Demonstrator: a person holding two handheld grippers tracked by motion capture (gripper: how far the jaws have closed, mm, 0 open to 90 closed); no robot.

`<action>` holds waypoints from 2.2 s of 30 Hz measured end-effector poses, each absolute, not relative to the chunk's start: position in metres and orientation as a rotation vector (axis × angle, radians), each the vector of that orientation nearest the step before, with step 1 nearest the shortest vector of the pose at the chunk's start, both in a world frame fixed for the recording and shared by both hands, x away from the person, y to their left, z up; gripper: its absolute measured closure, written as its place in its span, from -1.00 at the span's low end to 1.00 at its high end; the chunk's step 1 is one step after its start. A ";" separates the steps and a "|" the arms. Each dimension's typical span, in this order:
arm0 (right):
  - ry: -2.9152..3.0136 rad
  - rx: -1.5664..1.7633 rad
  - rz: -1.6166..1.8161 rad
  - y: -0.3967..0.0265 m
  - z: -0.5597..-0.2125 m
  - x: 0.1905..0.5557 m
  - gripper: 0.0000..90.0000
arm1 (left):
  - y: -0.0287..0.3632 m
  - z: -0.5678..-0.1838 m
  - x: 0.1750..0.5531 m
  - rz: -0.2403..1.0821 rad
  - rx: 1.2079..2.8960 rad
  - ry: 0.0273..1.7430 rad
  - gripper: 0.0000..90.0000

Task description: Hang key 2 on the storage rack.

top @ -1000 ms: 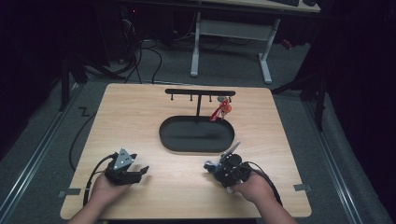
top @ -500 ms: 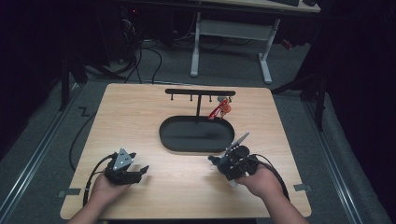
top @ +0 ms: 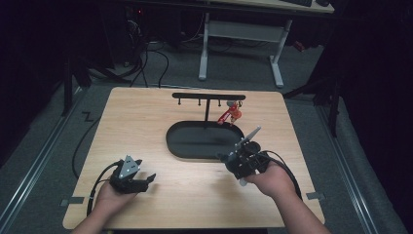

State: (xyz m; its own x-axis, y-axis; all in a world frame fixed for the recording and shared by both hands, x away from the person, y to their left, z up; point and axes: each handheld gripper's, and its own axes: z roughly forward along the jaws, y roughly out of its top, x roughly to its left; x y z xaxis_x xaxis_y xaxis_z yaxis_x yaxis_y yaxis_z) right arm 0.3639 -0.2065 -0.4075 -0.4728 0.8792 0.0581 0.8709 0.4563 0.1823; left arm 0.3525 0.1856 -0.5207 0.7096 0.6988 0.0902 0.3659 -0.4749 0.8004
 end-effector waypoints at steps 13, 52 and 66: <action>2.622 1.616 0.340 -0.202 -0.383 0.382 0.05 | 0.190 -0.520 0.351 0.522 2.096 0.807 -0.44; 2.567 1.675 0.351 -0.188 -0.315 0.461 0.06 | 0.197 -0.521 0.349 0.497 2.114 0.805 -0.44; 2.474 1.674 0.298 -0.186 -0.307 0.479 0.06 | 0.192 -0.521 0.350 0.496 2.122 0.785 -0.44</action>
